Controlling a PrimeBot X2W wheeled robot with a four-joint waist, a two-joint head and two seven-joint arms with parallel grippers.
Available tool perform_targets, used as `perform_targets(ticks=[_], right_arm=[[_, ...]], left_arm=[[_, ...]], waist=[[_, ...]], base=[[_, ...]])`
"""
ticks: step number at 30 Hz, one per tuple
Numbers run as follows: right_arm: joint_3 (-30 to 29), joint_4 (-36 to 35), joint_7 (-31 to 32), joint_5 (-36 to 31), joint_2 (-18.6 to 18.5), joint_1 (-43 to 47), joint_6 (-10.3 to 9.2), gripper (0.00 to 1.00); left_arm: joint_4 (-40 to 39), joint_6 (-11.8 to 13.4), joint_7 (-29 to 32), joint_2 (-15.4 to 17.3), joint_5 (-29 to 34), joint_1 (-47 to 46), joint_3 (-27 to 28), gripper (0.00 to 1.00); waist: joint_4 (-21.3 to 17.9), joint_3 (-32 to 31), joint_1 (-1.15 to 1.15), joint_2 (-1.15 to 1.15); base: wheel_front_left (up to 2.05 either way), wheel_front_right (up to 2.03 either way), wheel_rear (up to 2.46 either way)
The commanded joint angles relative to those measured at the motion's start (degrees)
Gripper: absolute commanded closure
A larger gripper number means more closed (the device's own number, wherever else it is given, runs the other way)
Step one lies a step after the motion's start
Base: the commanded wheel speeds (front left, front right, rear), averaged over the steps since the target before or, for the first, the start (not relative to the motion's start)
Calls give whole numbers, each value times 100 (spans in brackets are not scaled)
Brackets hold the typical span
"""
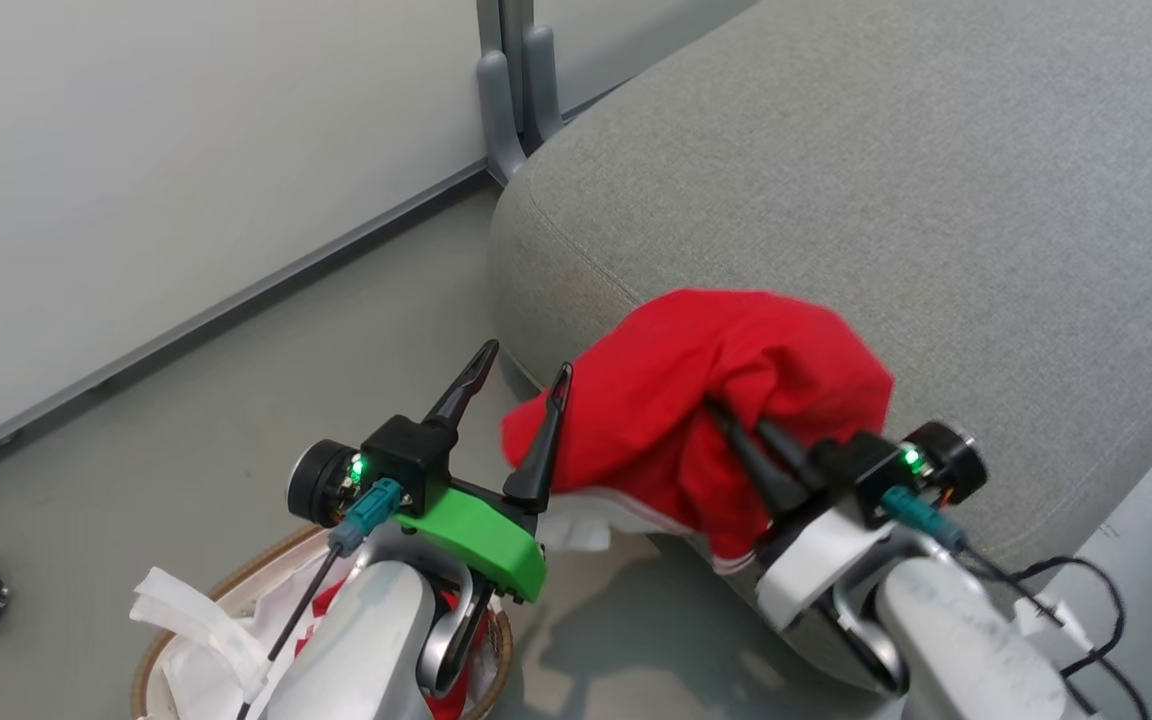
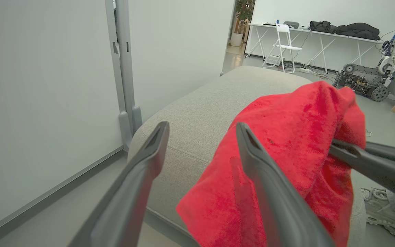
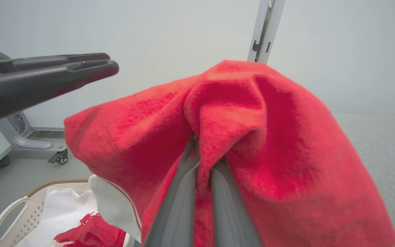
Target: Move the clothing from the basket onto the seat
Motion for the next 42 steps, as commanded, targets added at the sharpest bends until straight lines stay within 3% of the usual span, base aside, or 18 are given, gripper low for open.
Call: perform_targets(ticks=[1, 13, 17, 25, 31, 40, 41, 42], right_arm=[[-146, -50, -30, -6, -97, -194, -8, 100], [-1679, 440, -29, -460, -1184, -1845, -8, 100], [-2184, 612, -29, -619, -1500, -2360, -8, 100], [-2754, 1182, -30, -909, -1983, -3146, -9, 100], [-3307, 1508, -29, -1065, -1971, -3412, -9, 100], [-4266, 2048, -26, -1248, -1518, -3095, -8, 99], [-4389, 2108, -23, -1265, -1452, -3031, -8, 75], [-4485, 2162, -23, -1278, -1424, -2962, -9, 40]], left_arm=[[-22, -4, 3, 33, 13, 20, 71, 0], [10, -55, 3, 69, 395, -560, -22, 0], [-54, -57, 3, 166, 334, -820, -319, 0], [-191, -58, 3, 349, 319, -1240, -598, 0], [-239, -54, 3, 437, 366, -1505, -696, 0], [-219, -54, 3, 558, 446, -1589, -703, 0], [-204, -54, 3, 557, 439, -1558, -700, 0], [-182, -54, 3, 550, 425, -1524, -690, 0]], waist=[[-32, 212, 0, 0], [644, 1472, 0, 0], [936, 1899, 0, 0], [1408, 2719, 0, 0], [1682, 3236, 0, 0], [1815, 3497, 0, 0], [1813, 3462, 0, 0], [1813, 3423, 0, 0]], base=[[0, 0, 0], [0, 0, 0], [0, 0, 0], [0, 0, 0], [0, 0, 0], [0, 0, 0], [0, 0, 0], [0, 0, 0]])
